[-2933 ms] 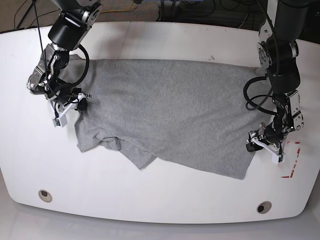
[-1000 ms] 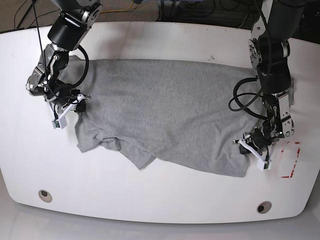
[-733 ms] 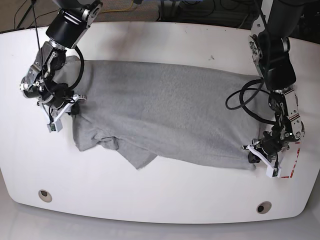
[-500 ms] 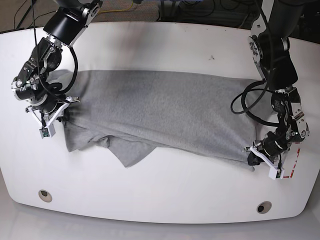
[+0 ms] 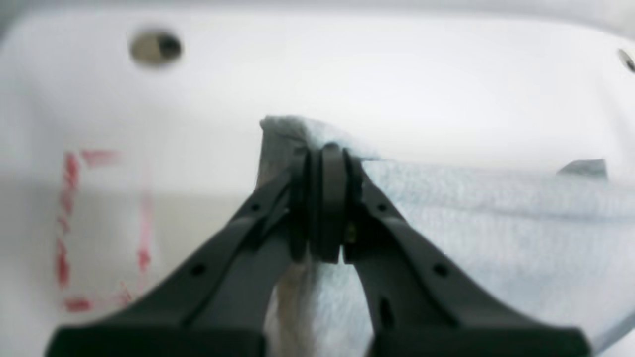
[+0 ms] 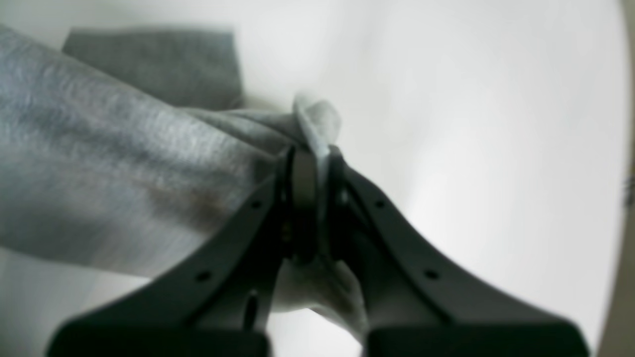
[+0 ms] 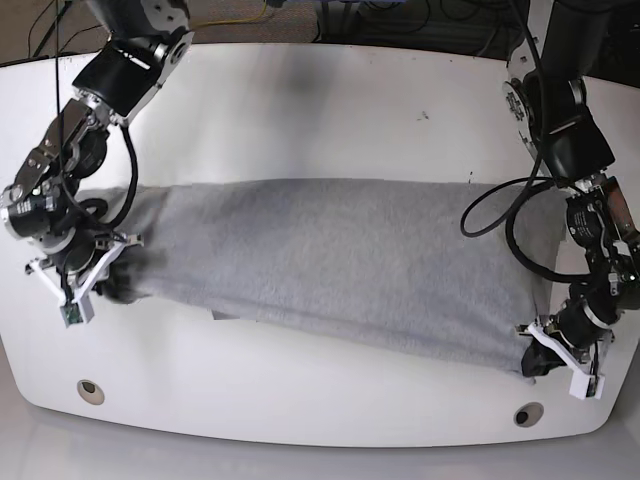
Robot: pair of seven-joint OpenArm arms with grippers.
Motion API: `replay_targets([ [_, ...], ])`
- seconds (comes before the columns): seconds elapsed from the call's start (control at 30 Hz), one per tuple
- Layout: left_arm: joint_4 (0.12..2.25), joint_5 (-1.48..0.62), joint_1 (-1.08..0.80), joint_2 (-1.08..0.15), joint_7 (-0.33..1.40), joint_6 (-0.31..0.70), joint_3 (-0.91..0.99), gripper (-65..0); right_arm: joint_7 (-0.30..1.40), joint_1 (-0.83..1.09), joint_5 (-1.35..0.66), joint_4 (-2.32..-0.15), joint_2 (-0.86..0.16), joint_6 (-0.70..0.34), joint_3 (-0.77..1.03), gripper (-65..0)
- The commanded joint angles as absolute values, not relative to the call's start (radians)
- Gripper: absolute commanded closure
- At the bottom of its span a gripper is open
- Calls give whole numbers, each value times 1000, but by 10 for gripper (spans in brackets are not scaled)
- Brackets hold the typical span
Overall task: Layout the t-shirt on the table in an organized manner, then fold the t-shirt properly
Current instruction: 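Lift the shirt high with both grippers, then swing the shirt down, releasing it from the left gripper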
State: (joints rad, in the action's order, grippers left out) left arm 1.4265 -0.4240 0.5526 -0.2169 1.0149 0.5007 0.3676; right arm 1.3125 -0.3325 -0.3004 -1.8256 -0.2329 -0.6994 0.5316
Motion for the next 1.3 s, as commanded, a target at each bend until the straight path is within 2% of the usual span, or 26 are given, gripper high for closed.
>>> replay_targets([
  [0.0, 1508, -450, 656, -232, 1013, 499, 372, -7, 1288, -432, -303, -1827, -271, -698, 498, 0],
  [0.37, 1707, -478, 900, -280, 1129, 504, 369, -8, 1326, -862, -303, -1669, -400, -698, 363, 0],
  [0.57, 1699, -475, 1122, -306, 1144, 504, 369, -8, 1328, -1104, -311, -1593, -476, -698, 265, 0],
  [0.77, 1601, -476, 1314, -312, 1144, 504, 367, -8, 1328, -1279, -311, -1523, -521, -698, 197, 0],
  [1.0, 1573, -476, 1353, -308, 1144, 506, 367, -8, 1333, -1293, -312, -1523, -541, -698, 183, 0],
  [1.27, 1641, -486, 1185, -288, 1148, 506, 346, -8, 1369, -1107, -343, -1595, -539, -698, 260, 0],
])
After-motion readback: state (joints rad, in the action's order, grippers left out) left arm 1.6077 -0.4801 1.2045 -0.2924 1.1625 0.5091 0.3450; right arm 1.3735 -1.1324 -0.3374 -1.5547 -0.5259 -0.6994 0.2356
